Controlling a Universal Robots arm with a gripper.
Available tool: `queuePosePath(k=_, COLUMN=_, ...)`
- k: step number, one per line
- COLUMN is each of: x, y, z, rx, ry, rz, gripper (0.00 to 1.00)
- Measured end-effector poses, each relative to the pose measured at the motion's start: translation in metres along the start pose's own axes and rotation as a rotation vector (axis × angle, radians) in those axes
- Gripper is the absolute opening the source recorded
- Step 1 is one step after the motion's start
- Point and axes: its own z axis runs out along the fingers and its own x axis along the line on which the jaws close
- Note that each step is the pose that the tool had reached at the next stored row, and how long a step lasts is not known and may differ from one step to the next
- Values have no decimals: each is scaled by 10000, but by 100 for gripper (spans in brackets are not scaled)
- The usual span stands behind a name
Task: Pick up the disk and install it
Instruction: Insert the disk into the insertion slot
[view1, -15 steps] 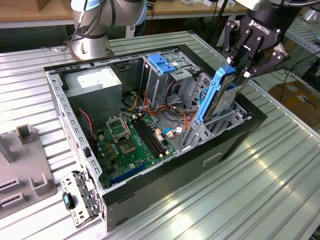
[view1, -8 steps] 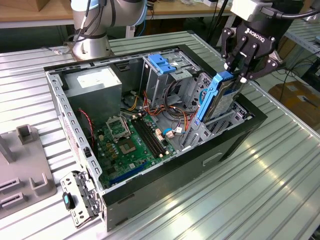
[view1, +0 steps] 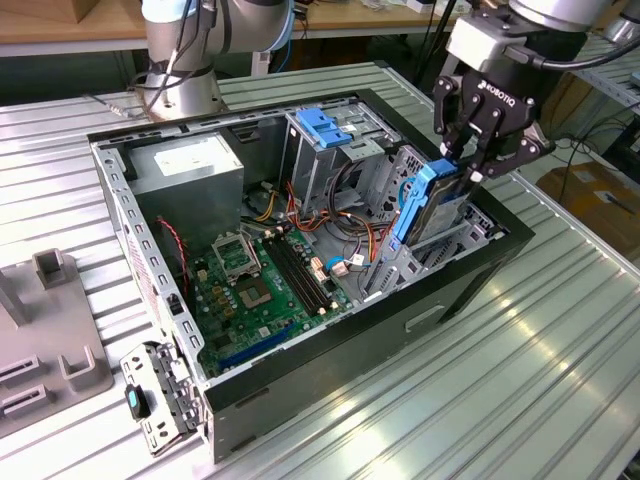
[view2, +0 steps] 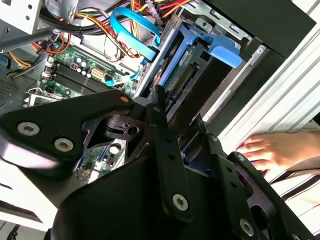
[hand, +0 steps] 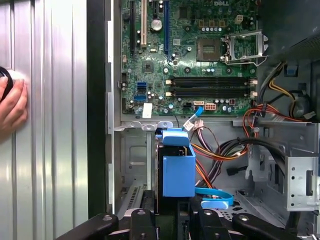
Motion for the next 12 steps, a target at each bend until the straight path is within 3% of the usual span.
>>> queuePosePath(k=3, x=-3, y=1, z=106, rx=0, ry=-1, rz=0, gripper=35)
queuePosePath(k=12, x=-8, y=1, z=306, rx=0, ry=0, rz=0, gripper=35)
